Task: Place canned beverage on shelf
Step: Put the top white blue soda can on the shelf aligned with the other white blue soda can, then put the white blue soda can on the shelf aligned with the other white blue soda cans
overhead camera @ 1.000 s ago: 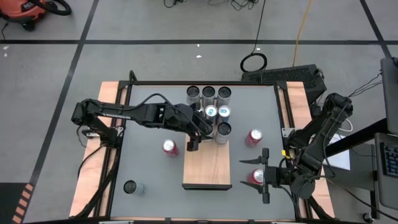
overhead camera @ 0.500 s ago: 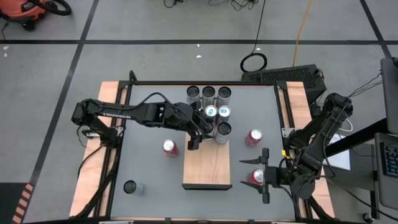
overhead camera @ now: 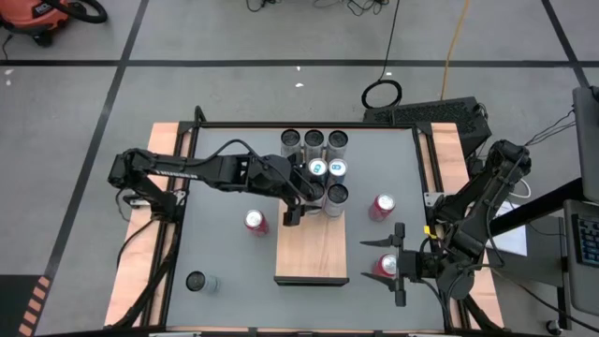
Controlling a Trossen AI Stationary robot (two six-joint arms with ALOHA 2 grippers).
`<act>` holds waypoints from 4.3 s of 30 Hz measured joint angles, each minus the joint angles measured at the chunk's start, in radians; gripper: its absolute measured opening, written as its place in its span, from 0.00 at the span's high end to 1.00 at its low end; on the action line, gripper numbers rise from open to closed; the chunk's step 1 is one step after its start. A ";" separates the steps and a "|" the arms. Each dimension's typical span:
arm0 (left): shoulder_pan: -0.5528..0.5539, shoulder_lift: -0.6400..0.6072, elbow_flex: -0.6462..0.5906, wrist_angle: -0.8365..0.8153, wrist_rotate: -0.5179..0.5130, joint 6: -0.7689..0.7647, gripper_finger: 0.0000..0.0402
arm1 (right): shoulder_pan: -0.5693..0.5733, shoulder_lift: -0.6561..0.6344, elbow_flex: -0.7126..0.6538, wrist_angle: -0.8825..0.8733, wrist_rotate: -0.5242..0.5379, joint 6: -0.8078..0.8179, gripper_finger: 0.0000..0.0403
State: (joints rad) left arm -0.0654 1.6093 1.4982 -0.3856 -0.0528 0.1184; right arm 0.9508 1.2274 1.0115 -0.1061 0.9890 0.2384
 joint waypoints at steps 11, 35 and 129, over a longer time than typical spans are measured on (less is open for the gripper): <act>-0.012 0.000 0.000 0.007 0.032 0.000 0.19 | 0.000 0.000 0.000 -0.001 0.000 0.000 0.34; -0.106 -0.119 0.000 0.035 -0.202 0.019 0.19 | 0.000 0.000 0.000 -0.018 -0.026 0.011 0.34; -0.905 0.032 0.027 -1.119 -0.064 -1.500 0.01 | 0.000 0.053 0.000 -0.095 -0.102 0.053 0.34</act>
State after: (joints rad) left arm -0.9703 1.6409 1.5253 -1.5042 -0.1172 -1.3819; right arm 0.9508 1.2800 1.0115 -0.2008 0.8867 0.2913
